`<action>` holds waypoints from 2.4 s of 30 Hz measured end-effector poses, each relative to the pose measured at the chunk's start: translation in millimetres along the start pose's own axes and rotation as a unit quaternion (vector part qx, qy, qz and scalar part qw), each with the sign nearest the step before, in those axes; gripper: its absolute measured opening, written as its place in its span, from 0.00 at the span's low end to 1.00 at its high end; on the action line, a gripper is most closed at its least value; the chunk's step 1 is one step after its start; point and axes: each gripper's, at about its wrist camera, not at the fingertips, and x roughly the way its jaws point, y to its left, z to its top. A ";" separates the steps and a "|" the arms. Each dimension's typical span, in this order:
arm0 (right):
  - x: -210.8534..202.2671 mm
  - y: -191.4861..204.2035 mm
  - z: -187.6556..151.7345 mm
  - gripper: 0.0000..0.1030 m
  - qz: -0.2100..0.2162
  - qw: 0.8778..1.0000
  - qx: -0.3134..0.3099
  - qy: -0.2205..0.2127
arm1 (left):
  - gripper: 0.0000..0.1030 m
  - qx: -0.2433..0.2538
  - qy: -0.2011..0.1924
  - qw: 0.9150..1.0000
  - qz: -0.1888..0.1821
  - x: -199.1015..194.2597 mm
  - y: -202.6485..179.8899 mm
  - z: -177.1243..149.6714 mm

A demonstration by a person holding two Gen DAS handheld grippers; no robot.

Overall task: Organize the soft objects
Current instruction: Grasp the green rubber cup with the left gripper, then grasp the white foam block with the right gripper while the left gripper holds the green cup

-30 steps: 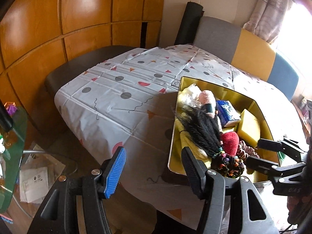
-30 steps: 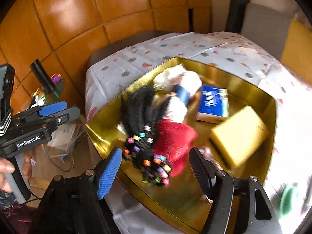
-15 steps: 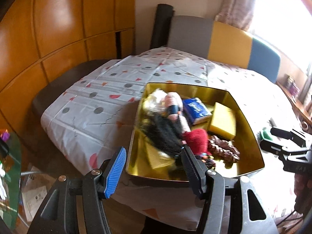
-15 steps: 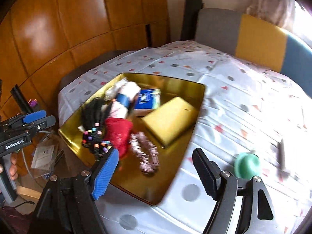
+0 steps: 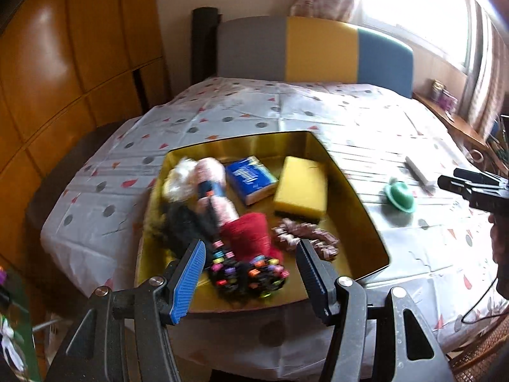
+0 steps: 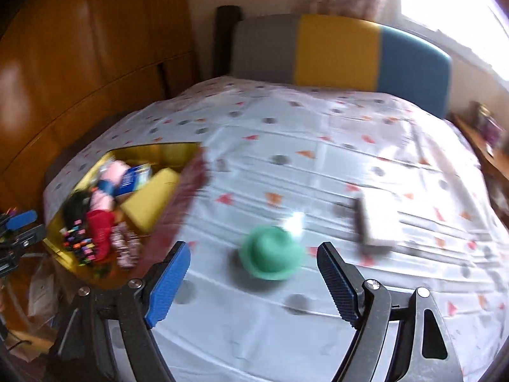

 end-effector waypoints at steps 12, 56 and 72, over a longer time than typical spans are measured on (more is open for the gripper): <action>-0.2 -134.8 -36.3 0.82 -0.108 0.974 0.201 -0.007 | 0.58 0.087 0.013 0.995 -0.049 19.2 -87.6 21.0; 24.1 -150.8 -50.3 0.87 -0.085 0.960 0.260 0.050 | 0.45 0.161 0.097 0.967 -0.174 118.3 -225.4 -20.1; 135.6 -164.2 36.9 0.87 -0.113 0.969 0.175 0.131 | 0.45 0.150 0.092 0.965 -0.193 121.0 -220.4 -18.8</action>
